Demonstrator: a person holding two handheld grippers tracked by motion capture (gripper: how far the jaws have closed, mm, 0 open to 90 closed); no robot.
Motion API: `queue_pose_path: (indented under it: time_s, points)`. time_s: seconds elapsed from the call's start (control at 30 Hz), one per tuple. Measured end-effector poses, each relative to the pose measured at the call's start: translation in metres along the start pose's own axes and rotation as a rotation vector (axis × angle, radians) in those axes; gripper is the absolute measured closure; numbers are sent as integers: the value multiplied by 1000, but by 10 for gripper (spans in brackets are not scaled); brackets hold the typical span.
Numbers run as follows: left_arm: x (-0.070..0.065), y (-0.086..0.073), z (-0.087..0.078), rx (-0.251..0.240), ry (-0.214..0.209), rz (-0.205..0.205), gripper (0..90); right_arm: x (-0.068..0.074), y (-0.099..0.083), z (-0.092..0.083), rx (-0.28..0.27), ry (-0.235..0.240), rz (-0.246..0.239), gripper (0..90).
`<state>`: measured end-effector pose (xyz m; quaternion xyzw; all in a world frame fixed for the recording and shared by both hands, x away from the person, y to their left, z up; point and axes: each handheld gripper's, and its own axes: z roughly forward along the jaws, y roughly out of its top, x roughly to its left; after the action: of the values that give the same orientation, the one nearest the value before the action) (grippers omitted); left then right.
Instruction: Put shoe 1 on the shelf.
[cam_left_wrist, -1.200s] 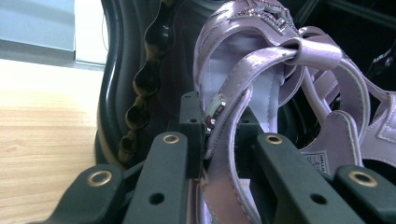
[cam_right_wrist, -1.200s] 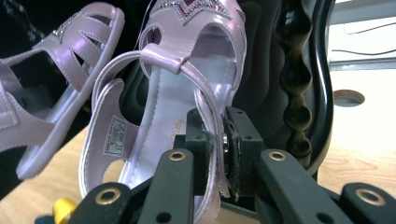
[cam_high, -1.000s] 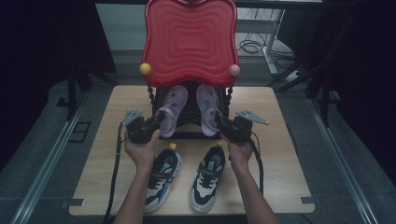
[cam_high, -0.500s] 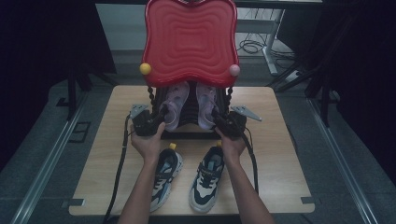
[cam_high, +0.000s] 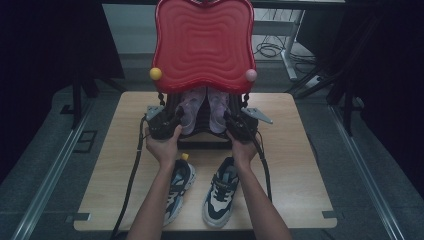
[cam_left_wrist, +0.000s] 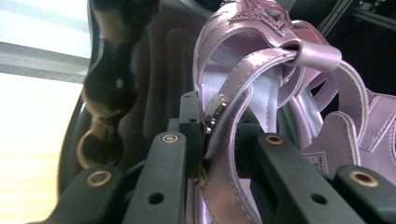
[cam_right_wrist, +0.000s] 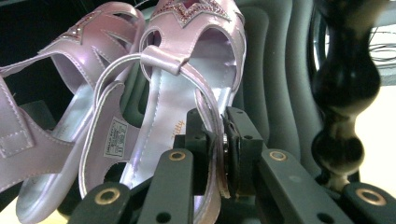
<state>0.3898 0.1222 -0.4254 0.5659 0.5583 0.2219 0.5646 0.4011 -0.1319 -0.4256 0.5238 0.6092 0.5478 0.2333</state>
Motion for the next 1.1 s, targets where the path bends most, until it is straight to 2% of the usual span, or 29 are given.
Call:
queue_pose_path:
  time_s: [0.5, 0.9, 1.1]
  points:
    - [-8, 4, 15, -40, 28, -18, 790, -1, 3, 6, -13, -31, -15, 798]
    - [-5, -1, 29, -27, 42, -29, 787, 6, 3, 18, -12, -58, -49, 797]
    - [-6, 1, 32, -22, 50, -17, 785, 9, 2, 24, -10, -70, -65, 798]
